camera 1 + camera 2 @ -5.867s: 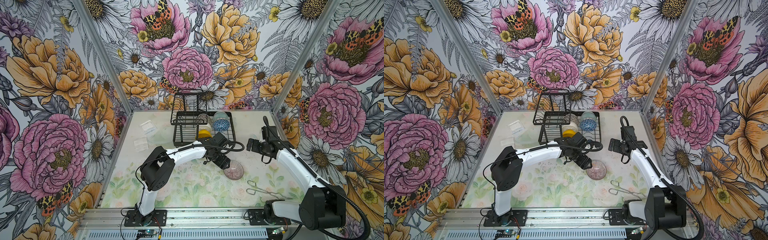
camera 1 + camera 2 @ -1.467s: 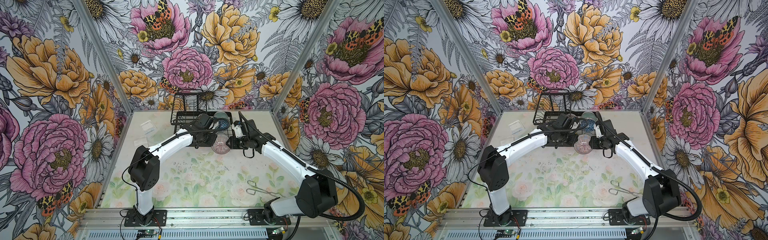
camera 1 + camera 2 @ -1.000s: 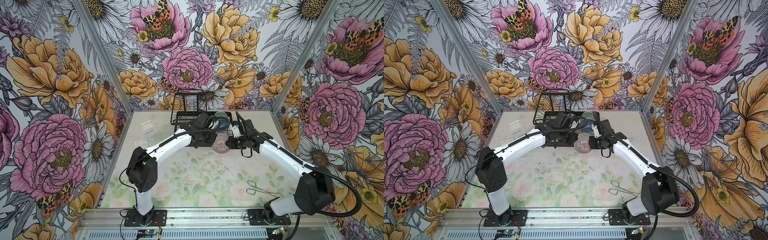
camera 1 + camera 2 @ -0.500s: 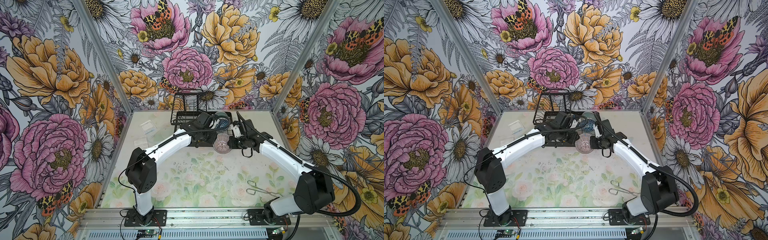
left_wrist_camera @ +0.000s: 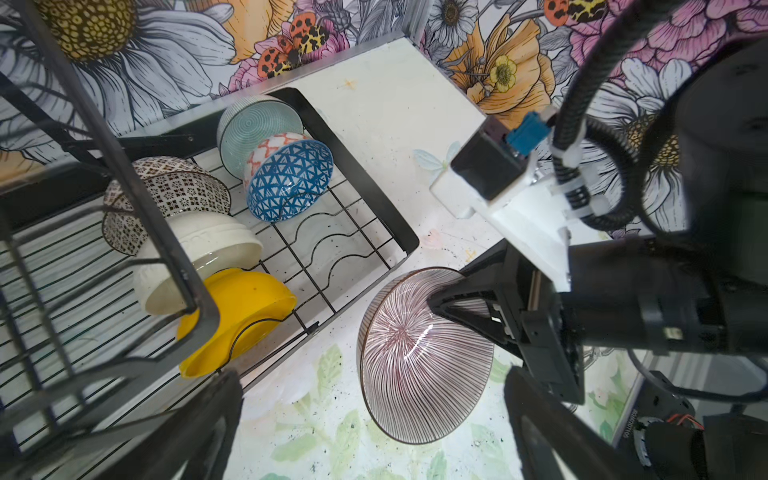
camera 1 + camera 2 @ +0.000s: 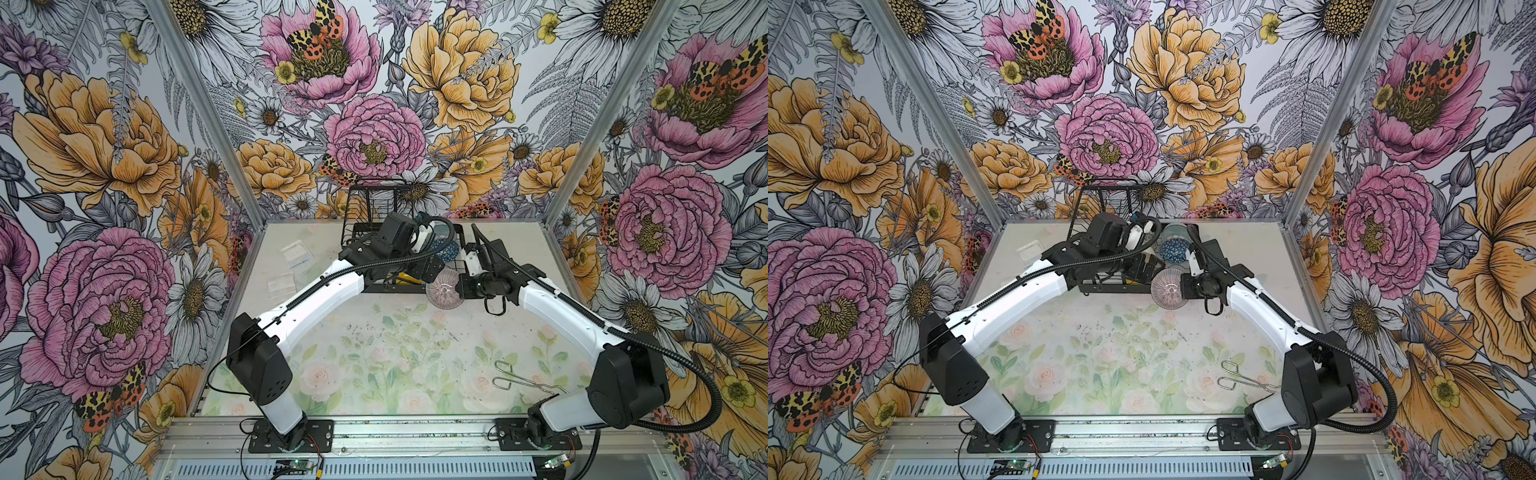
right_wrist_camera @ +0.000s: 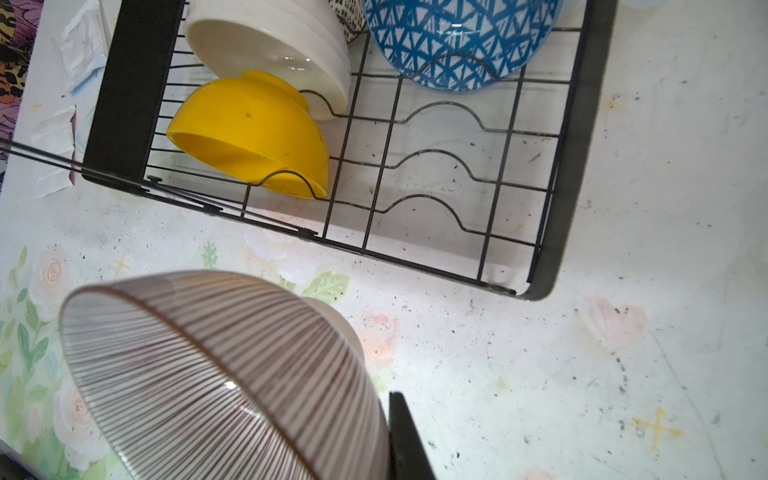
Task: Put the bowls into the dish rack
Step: 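Close the right gripper on the brown-striped bowl while the left gripper holds it, then open the left gripper and withdraw it while the right gripper holds the bowl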
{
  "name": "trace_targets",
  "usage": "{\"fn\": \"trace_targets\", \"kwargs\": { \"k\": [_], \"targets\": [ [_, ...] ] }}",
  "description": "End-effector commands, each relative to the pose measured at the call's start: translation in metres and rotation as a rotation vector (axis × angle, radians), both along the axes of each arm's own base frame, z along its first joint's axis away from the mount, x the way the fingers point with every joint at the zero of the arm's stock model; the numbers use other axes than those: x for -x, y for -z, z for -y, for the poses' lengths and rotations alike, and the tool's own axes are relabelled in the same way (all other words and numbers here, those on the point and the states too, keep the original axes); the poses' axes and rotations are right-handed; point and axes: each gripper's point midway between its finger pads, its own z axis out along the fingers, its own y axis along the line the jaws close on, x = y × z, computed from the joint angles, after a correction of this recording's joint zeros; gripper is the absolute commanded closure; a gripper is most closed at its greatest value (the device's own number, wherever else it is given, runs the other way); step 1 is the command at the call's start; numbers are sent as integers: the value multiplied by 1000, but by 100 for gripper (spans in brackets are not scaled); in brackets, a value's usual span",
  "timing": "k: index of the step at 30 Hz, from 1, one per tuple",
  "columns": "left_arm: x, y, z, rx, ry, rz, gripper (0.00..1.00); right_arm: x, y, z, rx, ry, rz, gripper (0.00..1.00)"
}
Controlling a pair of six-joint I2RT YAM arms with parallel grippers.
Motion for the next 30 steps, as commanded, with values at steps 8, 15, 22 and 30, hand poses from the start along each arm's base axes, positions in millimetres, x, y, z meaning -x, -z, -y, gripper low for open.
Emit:
{"fn": "trace_targets", "kwargs": {
  "k": [8,15,22,30],
  "targets": [
    [-30,-20,-116,0,-369,43,1,-22,-43,19,97,32,191,100],
    [-38,2,-213,-36,-604,-12,1,-51,-60,35,254,45,294,100],
    [-38,26,-255,-51,-692,-69,1,-86,-86,38,339,45,446,100],
    [-40,57,-277,-56,-733,-141,1,-109,-85,35,428,11,679,100]
  ]
}}
